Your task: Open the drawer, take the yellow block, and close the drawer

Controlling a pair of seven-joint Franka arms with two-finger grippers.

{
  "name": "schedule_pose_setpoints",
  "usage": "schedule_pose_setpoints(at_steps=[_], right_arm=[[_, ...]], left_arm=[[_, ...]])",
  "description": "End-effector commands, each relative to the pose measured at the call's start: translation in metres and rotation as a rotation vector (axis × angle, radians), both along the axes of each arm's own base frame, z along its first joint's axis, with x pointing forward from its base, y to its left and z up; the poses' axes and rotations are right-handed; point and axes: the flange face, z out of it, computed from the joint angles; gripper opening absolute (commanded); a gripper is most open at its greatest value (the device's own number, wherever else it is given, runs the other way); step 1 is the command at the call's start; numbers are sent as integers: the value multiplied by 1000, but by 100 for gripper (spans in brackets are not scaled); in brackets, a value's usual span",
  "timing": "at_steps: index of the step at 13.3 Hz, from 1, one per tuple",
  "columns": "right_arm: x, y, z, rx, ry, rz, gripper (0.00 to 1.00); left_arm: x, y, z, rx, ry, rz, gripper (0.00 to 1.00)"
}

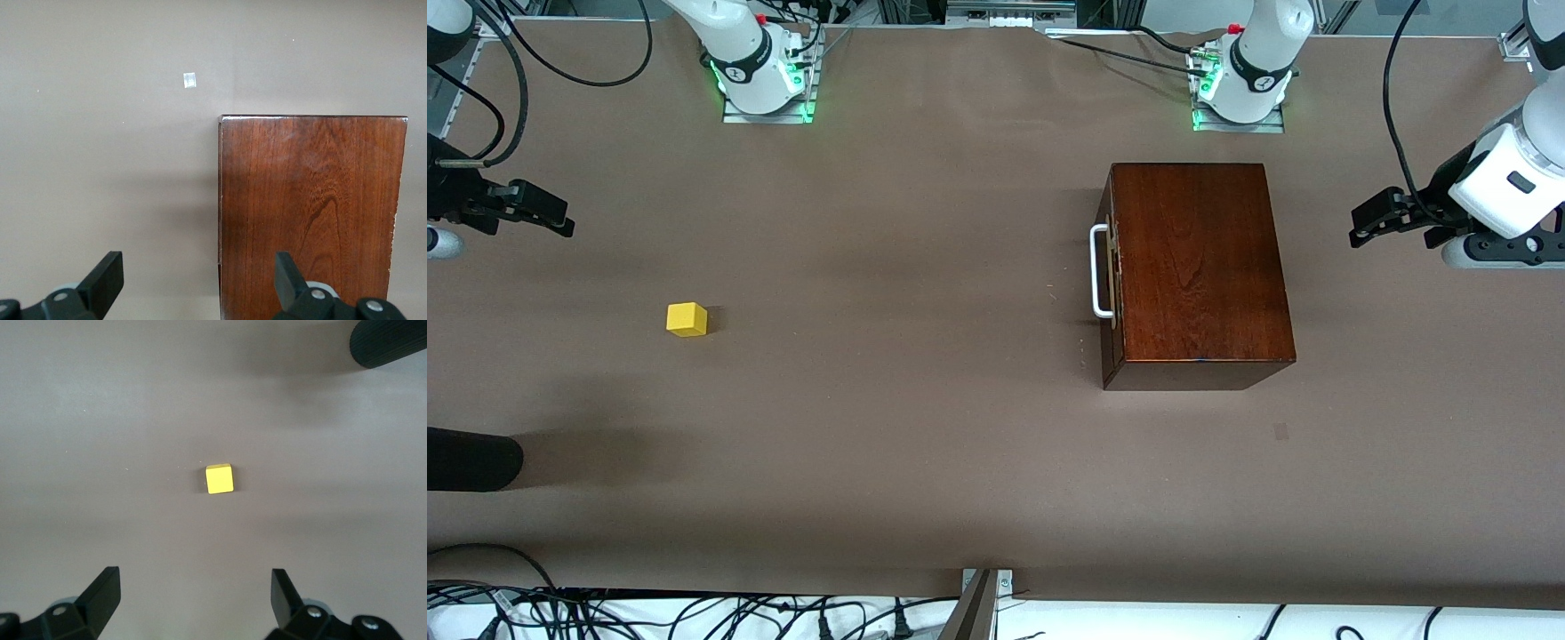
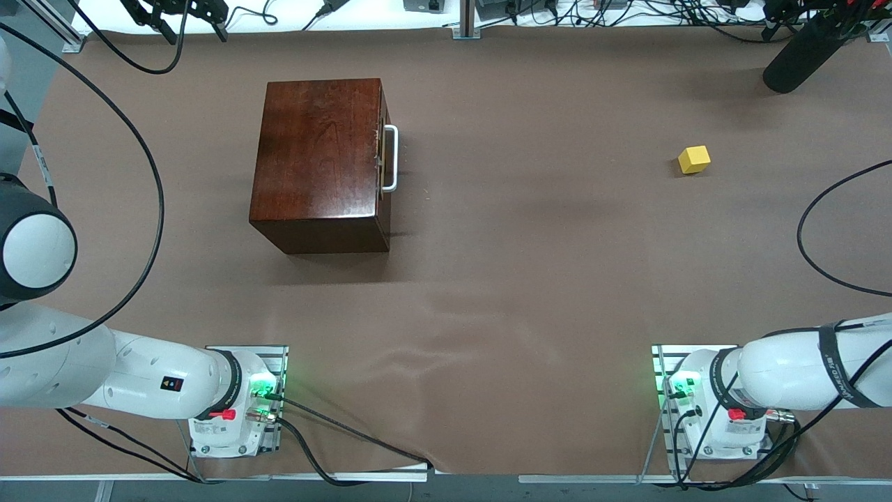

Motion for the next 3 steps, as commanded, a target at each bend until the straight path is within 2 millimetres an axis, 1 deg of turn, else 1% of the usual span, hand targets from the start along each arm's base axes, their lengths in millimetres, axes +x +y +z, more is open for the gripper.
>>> schedule_pose_setpoints(at_steps=[1, 3], right_arm=[[0, -1, 6, -8, 4, -9, 100], [0, -2, 6, -8, 4, -9, 100]], left_arm=[[-6, 4, 4, 1, -14, -21, 100], [-6, 2, 5, 0, -20, -24, 100]])
